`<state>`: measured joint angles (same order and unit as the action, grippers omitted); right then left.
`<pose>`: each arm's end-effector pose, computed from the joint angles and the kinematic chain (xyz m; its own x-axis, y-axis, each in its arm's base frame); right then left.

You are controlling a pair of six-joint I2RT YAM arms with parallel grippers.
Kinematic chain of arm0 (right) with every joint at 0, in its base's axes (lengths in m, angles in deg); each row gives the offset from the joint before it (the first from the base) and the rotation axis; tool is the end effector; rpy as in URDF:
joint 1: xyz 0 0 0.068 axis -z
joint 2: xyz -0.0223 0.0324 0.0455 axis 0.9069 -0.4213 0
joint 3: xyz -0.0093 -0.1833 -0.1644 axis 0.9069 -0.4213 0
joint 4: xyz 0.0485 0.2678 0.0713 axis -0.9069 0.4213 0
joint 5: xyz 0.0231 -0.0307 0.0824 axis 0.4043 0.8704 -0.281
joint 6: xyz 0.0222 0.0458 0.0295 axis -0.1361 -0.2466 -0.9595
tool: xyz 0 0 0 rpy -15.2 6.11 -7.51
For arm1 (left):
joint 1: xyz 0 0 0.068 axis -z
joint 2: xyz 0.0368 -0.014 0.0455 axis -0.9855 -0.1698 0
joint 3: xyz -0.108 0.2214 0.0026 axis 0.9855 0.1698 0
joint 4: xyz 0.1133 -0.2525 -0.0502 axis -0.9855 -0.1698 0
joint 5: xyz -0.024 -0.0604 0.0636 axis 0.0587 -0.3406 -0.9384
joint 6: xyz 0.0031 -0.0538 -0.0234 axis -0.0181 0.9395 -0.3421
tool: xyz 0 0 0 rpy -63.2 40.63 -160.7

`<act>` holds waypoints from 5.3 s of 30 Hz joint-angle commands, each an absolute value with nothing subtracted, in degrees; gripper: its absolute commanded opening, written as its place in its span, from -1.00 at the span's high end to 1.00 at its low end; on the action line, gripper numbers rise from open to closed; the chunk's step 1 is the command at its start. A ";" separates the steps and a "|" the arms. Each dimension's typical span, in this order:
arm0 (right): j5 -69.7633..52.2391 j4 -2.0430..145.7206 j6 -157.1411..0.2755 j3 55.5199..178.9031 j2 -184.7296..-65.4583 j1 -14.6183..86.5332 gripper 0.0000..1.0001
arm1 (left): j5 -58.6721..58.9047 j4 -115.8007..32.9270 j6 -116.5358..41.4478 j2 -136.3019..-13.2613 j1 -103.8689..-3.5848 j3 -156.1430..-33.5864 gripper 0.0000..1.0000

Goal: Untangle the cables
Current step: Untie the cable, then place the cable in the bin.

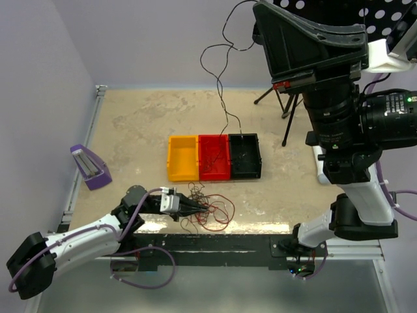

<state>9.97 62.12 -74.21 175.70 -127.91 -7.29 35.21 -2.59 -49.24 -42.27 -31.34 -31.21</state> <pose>0.0617 0.1671 0.6913 0.2192 0.8367 -0.5018 -0.9164 0.3531 0.1885 0.1124 -0.1734 0.1859 0.0773 -0.0862 -0.9933 0.9961 -0.0357 0.0806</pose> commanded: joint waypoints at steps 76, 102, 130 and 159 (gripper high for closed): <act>48.45 45.75 -27.93 168.67 -110.37 -7.51 1.00 | 18.31 -39.06 -91.24 -34.80 -49.64 -39.38 1.00; 48.28 41.81 -32.51 155.49 -124.43 -2.51 1.00 | 21.12 -38.79 -67.50 -31.63 -50.17 -57.15 1.00; 38.43 46.19 -50.87 144.85 -126.37 18.15 1.00 | 29.56 -40.11 -65.91 -29.79 -50.34 -54.69 1.00; 39.39 44.70 -55.89 128.85 -119.60 23.25 1.00 | 31.23 -38.71 -66.35 -29.61 -50.52 -53.72 1.00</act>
<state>39.63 46.82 -55.02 129.15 -121.66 22.93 29.85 -41.17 -66.23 -29.94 -50.18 -54.64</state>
